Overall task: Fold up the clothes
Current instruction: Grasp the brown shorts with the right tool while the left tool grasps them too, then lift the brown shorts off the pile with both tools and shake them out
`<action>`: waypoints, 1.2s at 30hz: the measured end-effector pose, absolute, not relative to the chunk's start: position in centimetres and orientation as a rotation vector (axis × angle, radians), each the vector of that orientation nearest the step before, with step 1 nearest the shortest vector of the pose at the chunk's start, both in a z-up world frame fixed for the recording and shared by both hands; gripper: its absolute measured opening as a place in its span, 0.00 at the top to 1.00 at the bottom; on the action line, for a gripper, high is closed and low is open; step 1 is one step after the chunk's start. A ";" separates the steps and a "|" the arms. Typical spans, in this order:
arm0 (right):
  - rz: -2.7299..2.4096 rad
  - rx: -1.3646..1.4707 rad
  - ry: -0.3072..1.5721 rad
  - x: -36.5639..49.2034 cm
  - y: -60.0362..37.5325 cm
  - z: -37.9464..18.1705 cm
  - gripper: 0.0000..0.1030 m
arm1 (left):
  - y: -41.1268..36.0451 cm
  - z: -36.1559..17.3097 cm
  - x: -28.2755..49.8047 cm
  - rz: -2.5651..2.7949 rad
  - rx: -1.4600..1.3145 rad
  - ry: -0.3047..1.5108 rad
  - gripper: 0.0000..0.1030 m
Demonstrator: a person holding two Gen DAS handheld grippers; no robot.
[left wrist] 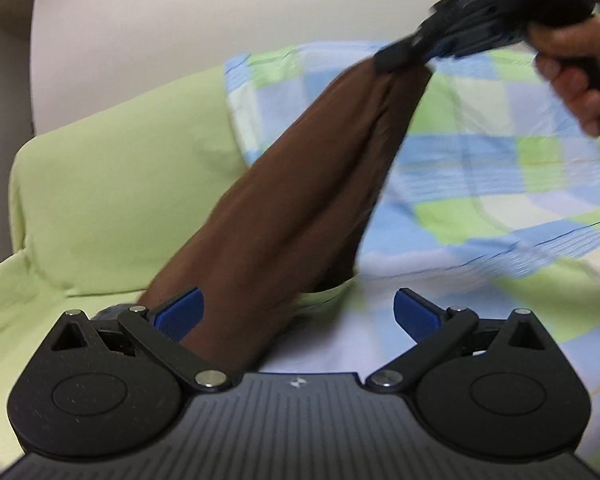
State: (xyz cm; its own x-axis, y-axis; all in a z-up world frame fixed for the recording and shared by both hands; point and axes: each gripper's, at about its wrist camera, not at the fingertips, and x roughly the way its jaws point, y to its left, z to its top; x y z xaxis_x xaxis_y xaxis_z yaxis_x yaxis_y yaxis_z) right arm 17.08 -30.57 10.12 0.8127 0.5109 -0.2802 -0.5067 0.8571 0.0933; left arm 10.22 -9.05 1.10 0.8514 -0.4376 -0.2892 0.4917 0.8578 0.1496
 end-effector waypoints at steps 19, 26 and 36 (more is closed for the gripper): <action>0.407 -0.024 0.771 -8.9 -41.5 -7.8 0.93 | -22.7 0.3 12.5 -0.941 0.503 0.359 0.01; 0.328 0.231 0.632 -7.1 -45.6 -7.5 0.60 | -27.0 -4.6 16.8 -1.069 0.709 0.534 0.23; 0.370 0.254 0.611 -3.0 -45.0 -8.3 0.57 | -20.7 -5.4 13.6 -1.131 0.598 0.653 1.00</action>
State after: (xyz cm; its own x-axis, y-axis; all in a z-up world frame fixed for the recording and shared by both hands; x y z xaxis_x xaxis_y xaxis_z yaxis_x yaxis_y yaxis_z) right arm -2.98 -45.01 -8.28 0.7570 0.4093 -0.5093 -0.2613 0.9041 0.3382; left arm 13.56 -20.74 -5.40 0.2839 -0.6164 -0.7345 0.9442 0.3131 0.1022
